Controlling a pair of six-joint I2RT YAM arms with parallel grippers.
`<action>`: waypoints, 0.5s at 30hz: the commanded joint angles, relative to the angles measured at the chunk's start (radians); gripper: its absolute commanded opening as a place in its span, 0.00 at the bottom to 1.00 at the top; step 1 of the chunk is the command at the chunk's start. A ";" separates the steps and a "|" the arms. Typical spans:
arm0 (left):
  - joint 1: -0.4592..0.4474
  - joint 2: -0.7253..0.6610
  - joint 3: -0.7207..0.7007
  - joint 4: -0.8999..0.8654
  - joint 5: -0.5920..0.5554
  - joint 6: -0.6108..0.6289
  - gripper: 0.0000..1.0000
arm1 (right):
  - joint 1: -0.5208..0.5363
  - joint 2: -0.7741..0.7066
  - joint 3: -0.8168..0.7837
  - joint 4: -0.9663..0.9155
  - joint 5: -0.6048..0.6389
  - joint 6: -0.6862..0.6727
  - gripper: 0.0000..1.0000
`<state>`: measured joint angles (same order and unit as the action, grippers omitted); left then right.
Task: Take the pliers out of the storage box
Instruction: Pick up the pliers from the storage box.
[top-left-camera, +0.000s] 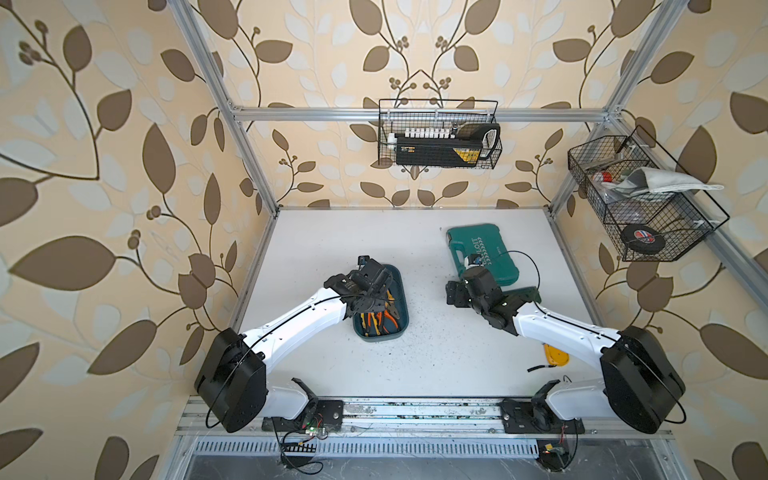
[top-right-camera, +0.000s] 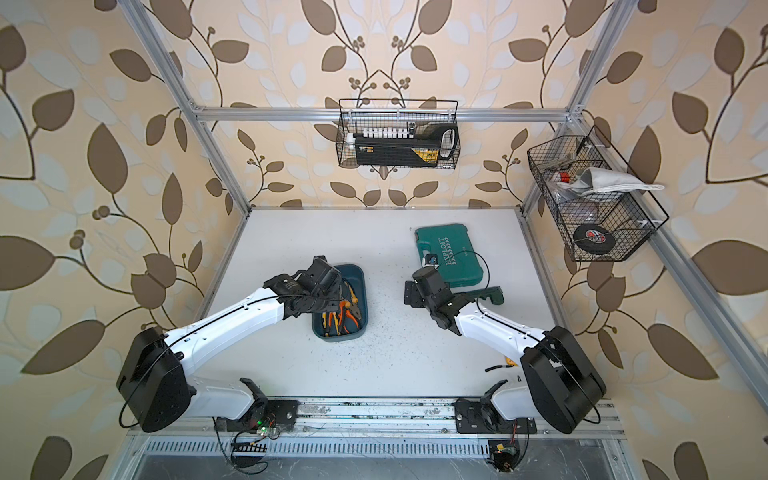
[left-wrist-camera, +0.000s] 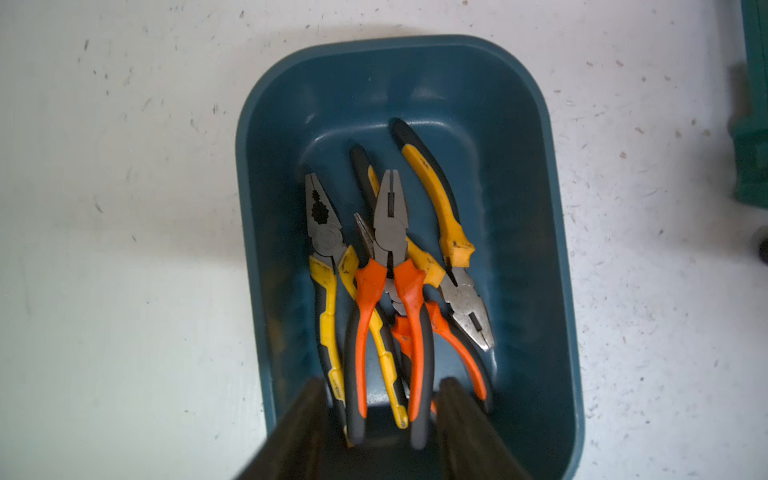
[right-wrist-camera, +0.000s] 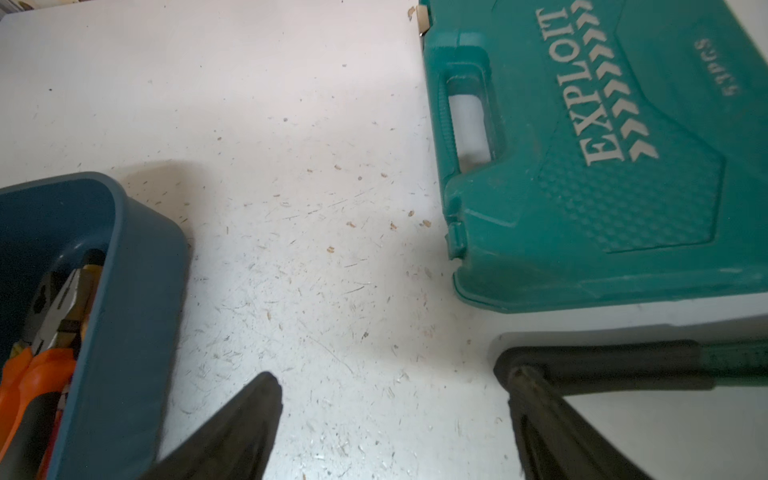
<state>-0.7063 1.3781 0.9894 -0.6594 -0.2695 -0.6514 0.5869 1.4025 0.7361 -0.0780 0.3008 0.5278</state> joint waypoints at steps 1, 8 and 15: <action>0.002 0.056 0.030 -0.001 -0.027 0.033 0.28 | -0.004 0.037 0.038 -0.021 -0.048 0.026 0.88; 0.002 0.189 0.037 0.011 -0.040 0.049 0.32 | -0.005 0.039 0.034 -0.020 -0.073 0.033 0.88; 0.002 0.281 0.034 0.040 -0.041 0.049 0.29 | -0.007 0.051 0.041 -0.019 -0.091 0.035 0.88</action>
<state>-0.7063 1.6413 0.9974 -0.6357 -0.2882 -0.6170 0.5858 1.4380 0.7422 -0.0868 0.2268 0.5510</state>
